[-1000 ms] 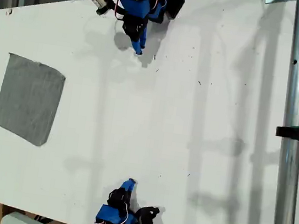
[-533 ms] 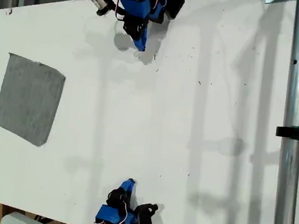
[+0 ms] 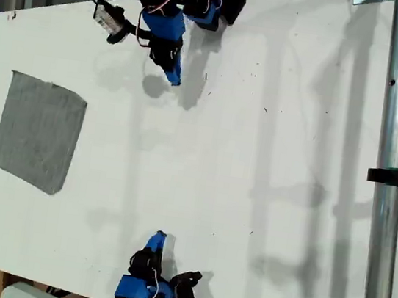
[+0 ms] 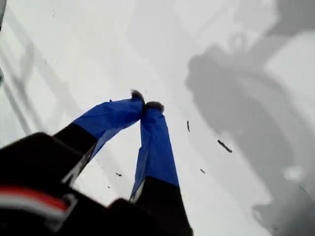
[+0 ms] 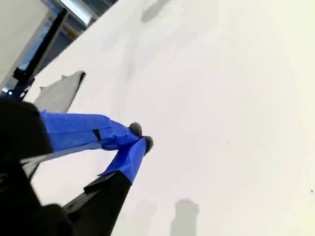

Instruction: Grasp corners of a towel and fold twice.

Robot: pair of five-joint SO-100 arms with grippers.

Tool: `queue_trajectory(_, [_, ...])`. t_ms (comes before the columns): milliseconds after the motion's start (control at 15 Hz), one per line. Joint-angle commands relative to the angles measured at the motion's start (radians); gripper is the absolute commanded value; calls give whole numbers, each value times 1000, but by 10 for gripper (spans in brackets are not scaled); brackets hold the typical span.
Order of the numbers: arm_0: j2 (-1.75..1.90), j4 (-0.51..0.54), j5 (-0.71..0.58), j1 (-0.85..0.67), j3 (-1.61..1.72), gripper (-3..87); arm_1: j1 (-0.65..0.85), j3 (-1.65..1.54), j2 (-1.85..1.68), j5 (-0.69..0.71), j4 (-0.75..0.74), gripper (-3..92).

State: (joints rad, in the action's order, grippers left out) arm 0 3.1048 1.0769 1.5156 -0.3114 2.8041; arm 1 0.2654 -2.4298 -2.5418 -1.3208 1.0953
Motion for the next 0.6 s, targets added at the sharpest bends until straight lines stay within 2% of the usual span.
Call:
queue_trajectory(0, [-414, -63, -120, -60, -325, -30, 71, 175, 202, 100, -63, -3])
queue_trajectory(267, [-726, -60, -313, -222, -584, -29, 219, 413, 430, 281, -29, -3])
queue_trajectory(533, [-1101, -81, -488, -453, -802, -29, 377, 746, 793, 460, -23, -3])
